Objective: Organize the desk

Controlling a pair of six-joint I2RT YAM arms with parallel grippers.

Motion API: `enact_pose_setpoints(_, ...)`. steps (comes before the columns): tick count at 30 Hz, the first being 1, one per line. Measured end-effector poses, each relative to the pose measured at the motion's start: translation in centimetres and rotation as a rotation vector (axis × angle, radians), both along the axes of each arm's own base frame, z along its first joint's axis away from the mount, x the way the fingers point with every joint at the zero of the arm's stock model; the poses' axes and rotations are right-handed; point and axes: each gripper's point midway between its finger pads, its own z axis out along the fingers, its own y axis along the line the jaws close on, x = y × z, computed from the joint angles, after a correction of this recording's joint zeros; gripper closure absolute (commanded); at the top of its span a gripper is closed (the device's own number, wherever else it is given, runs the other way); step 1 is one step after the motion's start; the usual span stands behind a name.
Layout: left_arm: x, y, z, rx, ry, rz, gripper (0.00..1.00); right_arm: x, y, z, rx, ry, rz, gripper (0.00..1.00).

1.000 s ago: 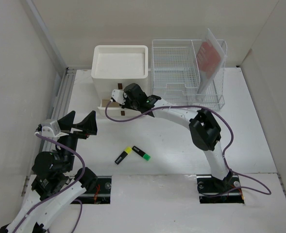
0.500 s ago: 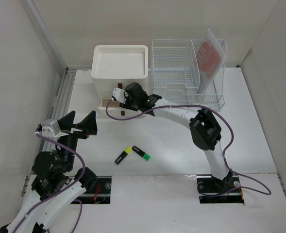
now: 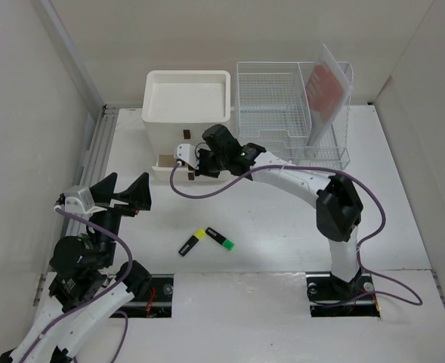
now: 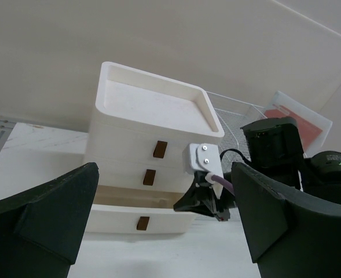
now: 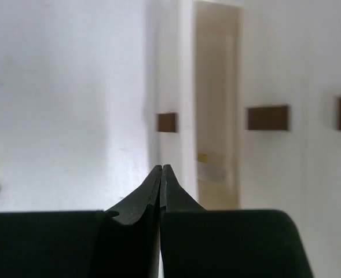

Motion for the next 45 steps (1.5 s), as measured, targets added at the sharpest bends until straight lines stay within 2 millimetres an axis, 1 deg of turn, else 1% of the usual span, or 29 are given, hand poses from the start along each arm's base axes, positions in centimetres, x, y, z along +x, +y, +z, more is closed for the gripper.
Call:
enact_pose_setpoints(2, 0.0, 0.0, 0.0, 0.000, 0.000, 0.000, 0.02, -1.5, 0.4, -0.7, -0.009, 0.048, 0.078, 1.00)
enact_pose_setpoints(4, 0.0, 0.0, 0.0, 0.000, 0.000, 0.000, 0.02, -2.5, 0.5, -2.0, -0.027, 0.092, 0.126, 1.00)
enact_pose_setpoints(6, 0.0, 0.0, 0.0, 0.000, 0.000, 0.000, 0.02, -3.1, 0.6, -3.3, -0.050, 0.121, 0.148, 1.00)
enact_pose_setpoints(8, 0.0, 0.0, 0.0, 0.000, 0.000, 0.000, 0.02, -3.2, 0.7, -4.7, -0.074, 0.141, 0.148, 1.00)
enact_pose_setpoints(13, 0.0, 0.0, 0.0, 0.000, 0.000, 0.000, 0.02, -2.8, 0.5, -7.7, -0.133, 0.160, 0.099, 1.00)
enact_pose_setpoints(15, 0.0, 0.0, 0.0, 0.000, 0.000, 0.000, 0.02, -2.2, 0.3, -8.7, -0.153, 0.159, 0.063, 1.00)
enact_pose_setpoints(19, 0.0, 0.0, 0.0, 0.000, 0.000, 0.000, 0.02, -0.6, 0.1, -10.0, -0.173, 0.124, -0.023, 1.00)
enact_pose_setpoints(22, 0.0, 0.0, 0.0, 0.000, 0.000, 0.000, 0.02, 0.9, -0.1, -10.1, -0.178, 0.082, -0.095, 1.00)
enact_pose_setpoints(25, 0.0, 0.0, 0.0, 0.000, 0.000, 0.000, 0.02, 2.6, -0.1, -9.9, -0.175, 0.031, -0.163, 1.00)
enact_pose_setpoints(27, 0.0, 0.0, 0.0, 0.000, 0.000, 0.000, 0.02, 3.2, -0.1, -10.0, -0.173, 0.020, -0.191, 1.00)
enact_pose_setpoints(32, 0.0, 0.0, 0.0, 0.000, 0.000, 0.000, 0.02, 3.3, 0.3, -10.8, -0.189, -0.005, -0.227, 1.00)
enact_pose_setpoints(36, 0.0, 0.0, 0.0, 0.000, 0.000, 0.000, 0.02, 3.6, 0.2, -11.0, -0.197, -0.021, -0.251, 1.00)
enact_pose_setpoints(41, 0.0, 0.0, 0.0, 0.000, 0.000, 0.000, 0.02, 4.7, 0.1, -10.8, -0.189, -0.066, -0.297, 1.00)
enact_pose_setpoints(45, 0.0, 0.0, 0.0, 0.000, 0.000, 0.000, 0.02, 5.8, 0.1, -10.1, -0.170, -0.106, -0.333, 1.00)
